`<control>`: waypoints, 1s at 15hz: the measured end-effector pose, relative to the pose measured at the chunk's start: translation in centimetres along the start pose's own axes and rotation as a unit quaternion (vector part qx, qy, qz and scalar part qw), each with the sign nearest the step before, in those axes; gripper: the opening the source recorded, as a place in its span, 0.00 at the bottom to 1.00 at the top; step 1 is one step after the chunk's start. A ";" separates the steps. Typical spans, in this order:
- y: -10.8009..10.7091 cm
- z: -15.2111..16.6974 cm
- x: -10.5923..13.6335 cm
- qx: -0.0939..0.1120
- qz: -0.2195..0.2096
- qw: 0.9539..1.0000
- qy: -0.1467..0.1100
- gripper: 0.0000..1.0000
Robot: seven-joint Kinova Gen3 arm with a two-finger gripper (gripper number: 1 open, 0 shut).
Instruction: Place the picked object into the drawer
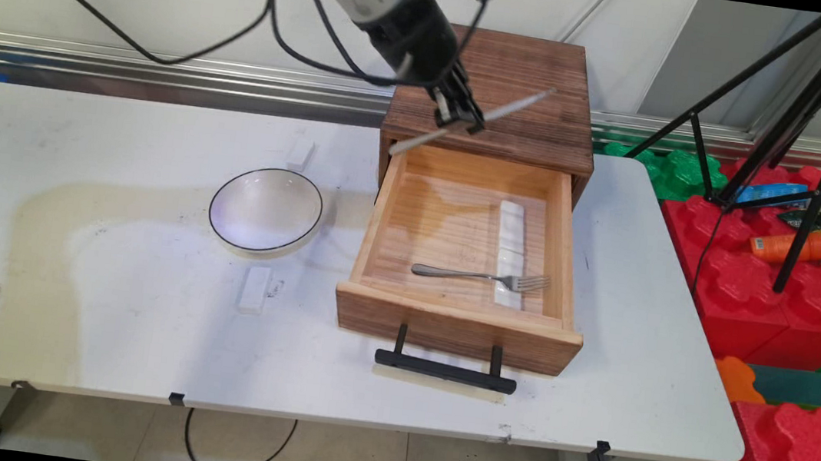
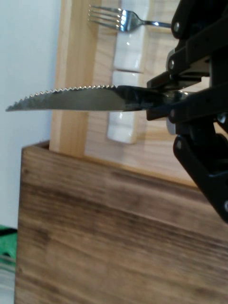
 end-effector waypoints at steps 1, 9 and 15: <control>0.1 0.6 0.1 -0.004 0.003 1.000 0.000 0.00; 0.2 9.6 -0.5 -0.047 0.035 0.998 -0.005 0.00; 0.2 14.1 -2.2 -0.065 0.045 0.997 -0.021 0.00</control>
